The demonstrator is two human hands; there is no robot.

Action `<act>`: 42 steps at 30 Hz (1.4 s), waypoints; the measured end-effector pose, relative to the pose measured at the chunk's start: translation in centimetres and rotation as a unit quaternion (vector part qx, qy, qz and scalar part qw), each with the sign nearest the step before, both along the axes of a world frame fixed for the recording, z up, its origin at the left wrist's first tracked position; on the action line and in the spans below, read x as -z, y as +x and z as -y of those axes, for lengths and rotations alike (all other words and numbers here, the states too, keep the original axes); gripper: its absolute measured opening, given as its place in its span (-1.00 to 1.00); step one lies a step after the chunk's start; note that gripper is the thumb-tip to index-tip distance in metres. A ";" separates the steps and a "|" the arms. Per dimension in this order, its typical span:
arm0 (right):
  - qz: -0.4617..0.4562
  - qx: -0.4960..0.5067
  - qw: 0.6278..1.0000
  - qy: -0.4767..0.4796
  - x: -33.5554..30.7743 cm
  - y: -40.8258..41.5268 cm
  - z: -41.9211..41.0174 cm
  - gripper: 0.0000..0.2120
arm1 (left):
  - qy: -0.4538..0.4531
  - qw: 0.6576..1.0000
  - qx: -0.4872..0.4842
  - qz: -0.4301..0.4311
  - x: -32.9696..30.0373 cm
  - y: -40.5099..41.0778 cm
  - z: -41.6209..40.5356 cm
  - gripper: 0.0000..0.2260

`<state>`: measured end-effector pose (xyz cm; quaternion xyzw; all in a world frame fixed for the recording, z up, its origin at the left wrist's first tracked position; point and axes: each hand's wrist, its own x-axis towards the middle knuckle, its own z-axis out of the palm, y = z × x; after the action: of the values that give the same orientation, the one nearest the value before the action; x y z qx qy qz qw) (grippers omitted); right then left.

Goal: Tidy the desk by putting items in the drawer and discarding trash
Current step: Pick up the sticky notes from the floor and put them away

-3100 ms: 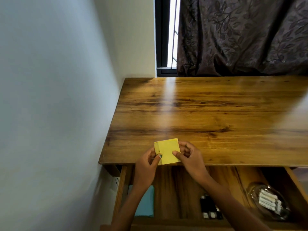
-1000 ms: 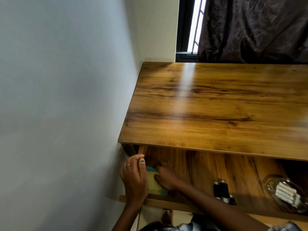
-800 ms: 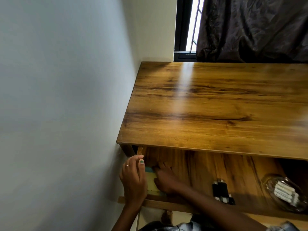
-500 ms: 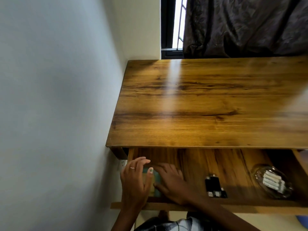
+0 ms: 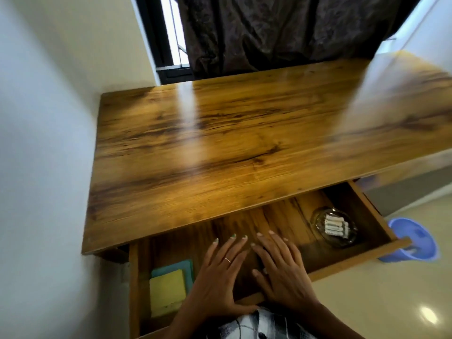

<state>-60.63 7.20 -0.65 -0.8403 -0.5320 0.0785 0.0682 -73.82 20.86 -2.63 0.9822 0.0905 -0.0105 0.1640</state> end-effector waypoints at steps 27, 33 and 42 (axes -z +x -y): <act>0.063 -0.054 0.996 0.024 0.7 3.3 -4.7 -0.27 | 0.049 0.990 -0.130 -0.021 -2.7 2.2 -3.7 0.15; 0.060 -0.068 0.996 0.015 0.3 5.2 -8.1 -0.27 | 0.086 0.984 -0.157 -0.008 -2.1 3.2 -6.0 0.03; 0.051 -0.121 0.991 0.017 0.1 7.0 -9.7 -0.19 | 0.162 0.955 -0.203 0.145 0.1 4.2 -6.5 -0.42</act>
<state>-53.59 16.93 -0.72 -0.7712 -0.6341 0.0338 0.0450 -69.62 27.33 -2.76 0.9475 0.2635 0.1807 0.0130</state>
